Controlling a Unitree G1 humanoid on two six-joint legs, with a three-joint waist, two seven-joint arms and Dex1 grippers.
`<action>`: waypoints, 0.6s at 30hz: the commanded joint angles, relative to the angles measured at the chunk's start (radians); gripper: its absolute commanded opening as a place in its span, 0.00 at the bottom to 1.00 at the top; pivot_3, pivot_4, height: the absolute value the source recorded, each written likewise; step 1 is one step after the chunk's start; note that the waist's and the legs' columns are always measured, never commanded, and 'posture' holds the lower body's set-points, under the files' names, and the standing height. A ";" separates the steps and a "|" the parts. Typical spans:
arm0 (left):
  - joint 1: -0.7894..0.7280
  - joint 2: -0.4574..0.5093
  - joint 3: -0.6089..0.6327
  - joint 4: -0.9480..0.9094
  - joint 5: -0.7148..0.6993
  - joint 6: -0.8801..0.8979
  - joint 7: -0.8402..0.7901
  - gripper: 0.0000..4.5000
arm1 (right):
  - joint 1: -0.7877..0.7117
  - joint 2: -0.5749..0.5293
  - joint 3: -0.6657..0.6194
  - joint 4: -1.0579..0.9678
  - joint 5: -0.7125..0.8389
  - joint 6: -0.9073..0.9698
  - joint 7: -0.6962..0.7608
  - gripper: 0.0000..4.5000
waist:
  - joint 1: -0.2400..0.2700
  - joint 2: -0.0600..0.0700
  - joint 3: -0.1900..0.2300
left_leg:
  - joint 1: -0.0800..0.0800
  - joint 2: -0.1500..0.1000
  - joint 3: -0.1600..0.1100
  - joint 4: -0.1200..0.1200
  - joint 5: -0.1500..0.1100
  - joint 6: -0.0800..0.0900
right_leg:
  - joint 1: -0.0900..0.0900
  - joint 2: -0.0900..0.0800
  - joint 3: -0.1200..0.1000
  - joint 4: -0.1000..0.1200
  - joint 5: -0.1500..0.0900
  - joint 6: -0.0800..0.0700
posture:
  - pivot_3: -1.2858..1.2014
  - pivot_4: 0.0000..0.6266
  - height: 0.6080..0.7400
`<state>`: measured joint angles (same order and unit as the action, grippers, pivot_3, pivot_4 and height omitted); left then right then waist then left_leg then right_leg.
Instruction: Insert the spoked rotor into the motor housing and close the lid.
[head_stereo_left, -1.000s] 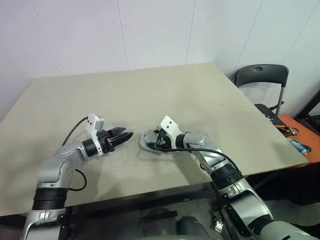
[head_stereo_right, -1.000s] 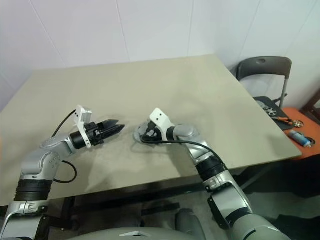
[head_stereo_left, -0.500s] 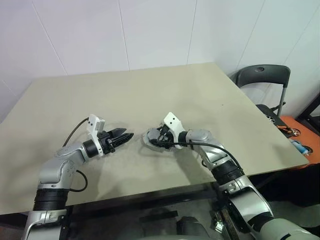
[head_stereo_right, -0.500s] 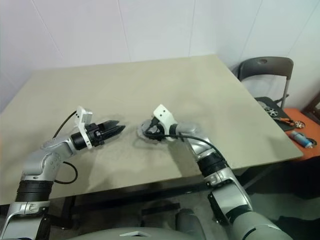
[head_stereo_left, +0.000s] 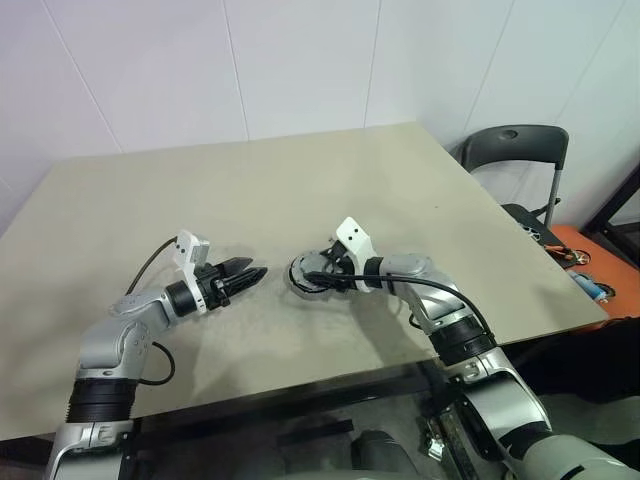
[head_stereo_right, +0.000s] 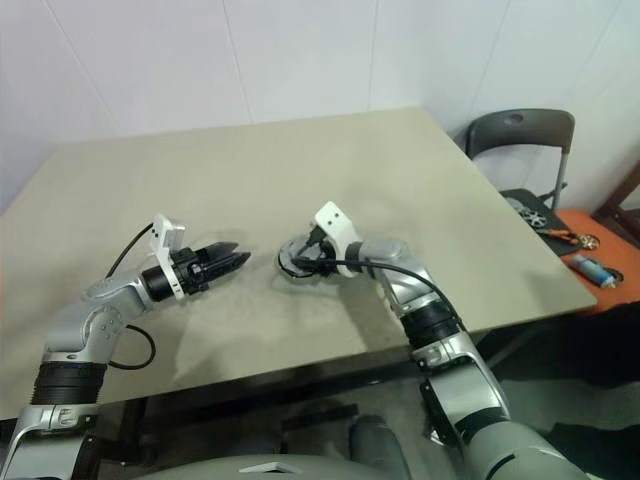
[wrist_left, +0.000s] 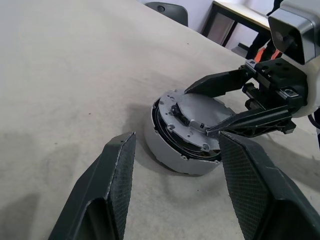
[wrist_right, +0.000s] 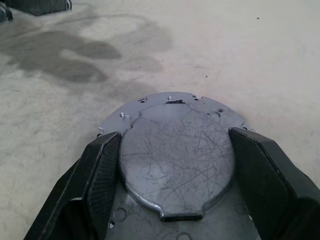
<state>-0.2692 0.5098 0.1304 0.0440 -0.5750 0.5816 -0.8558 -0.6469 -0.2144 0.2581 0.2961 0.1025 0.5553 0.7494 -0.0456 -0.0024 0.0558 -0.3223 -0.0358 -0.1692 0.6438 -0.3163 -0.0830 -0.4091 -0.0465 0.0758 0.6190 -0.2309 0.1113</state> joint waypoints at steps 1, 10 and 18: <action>0.000 0.003 0.005 -0.016 0.005 -0.016 -0.005 0.62 | -0.012 0.022 -0.004 -0.074 0.006 -0.002 -0.024 0.72 | 0.001 0.000 0.000 | 0.000 0.000 0.000 0.000 0.000 0.000 | 0.000 0.000 0.000 0.000 0.000 0.000 | 0.52 0.00 1.00; 0.003 -0.002 0.002 -0.016 0.004 -0.017 -0.004 0.62 | 0.022 0.036 0.034 -0.052 -0.031 -0.014 -0.063 0.72 | 0.001 0.000 0.000 | 0.000 0.000 0.000 0.000 0.000 0.000 | 0.000 0.000 0.000 0.000 0.000 0.000 | 0.52 0.00 1.00; 0.005 -0.004 0.003 -0.020 0.004 -0.015 0.000 0.62 | 0.005 0.032 0.010 0.059 -0.052 -0.058 -0.089 0.72 | 0.001 0.000 0.000 | 0.001 0.000 0.000 0.000 0.000 0.000 | 0.001 0.000 0.000 0.000 0.000 0.000 | 0.52 0.00 1.00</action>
<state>-0.2569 0.5021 0.1302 0.0440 -0.5750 0.5803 -0.8529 -0.6270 -0.1840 0.2755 0.3300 0.0629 0.5095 0.6753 -0.0447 -0.0024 0.0558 -0.3212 -0.0359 -0.1691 0.6440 -0.3163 -0.0829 -0.4078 -0.0466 0.0758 0.6191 -0.2309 0.1113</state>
